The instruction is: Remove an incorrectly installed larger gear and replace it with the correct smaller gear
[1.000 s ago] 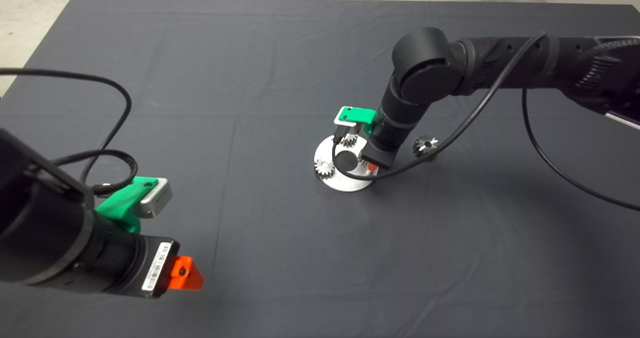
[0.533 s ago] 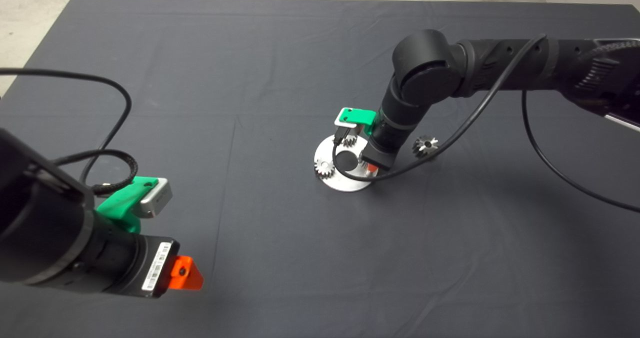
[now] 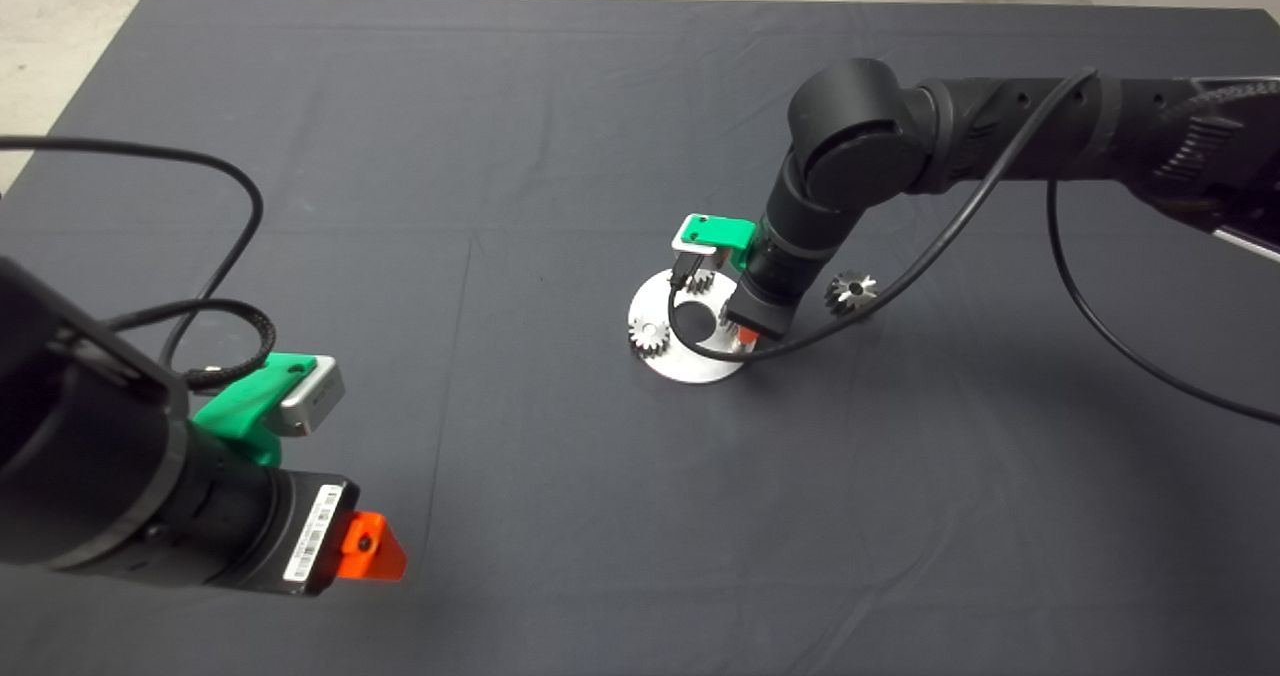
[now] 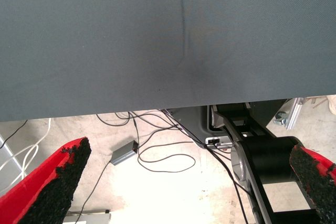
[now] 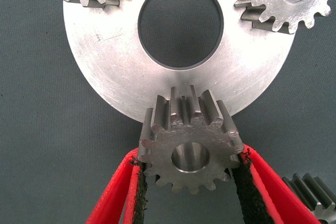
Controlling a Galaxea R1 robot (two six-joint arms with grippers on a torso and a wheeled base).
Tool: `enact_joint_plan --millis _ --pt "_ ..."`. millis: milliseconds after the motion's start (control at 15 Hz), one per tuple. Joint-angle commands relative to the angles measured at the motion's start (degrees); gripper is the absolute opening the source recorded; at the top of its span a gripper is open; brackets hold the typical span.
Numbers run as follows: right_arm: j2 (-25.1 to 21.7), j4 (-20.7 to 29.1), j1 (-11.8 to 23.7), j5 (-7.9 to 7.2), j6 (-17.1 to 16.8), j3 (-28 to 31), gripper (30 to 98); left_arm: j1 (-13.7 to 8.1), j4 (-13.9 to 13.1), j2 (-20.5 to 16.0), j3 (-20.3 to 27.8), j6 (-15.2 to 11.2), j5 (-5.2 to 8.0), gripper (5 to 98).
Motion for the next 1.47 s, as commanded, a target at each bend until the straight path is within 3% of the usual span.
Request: enact_joint_plan --millis 0,733,1400 --pt "0.0 -1.4 1.1 -7.33 -0.3 0.7 38.7 -0.3 -1.0 -0.1 0.7 -0.5 0.76 97.9" --pt "-1.1 -1.3 0.3 -7.33 -0.7 4.7 38.7 -0.3 -1.0 -0.1 0.7 -0.5 0.68 97.9" --pt "-1.1 -1.8 0.2 -7.33 -2.5 3.1 38.7 -0.3 -1.0 0.0 0.7 -0.5 0.59 97.9"
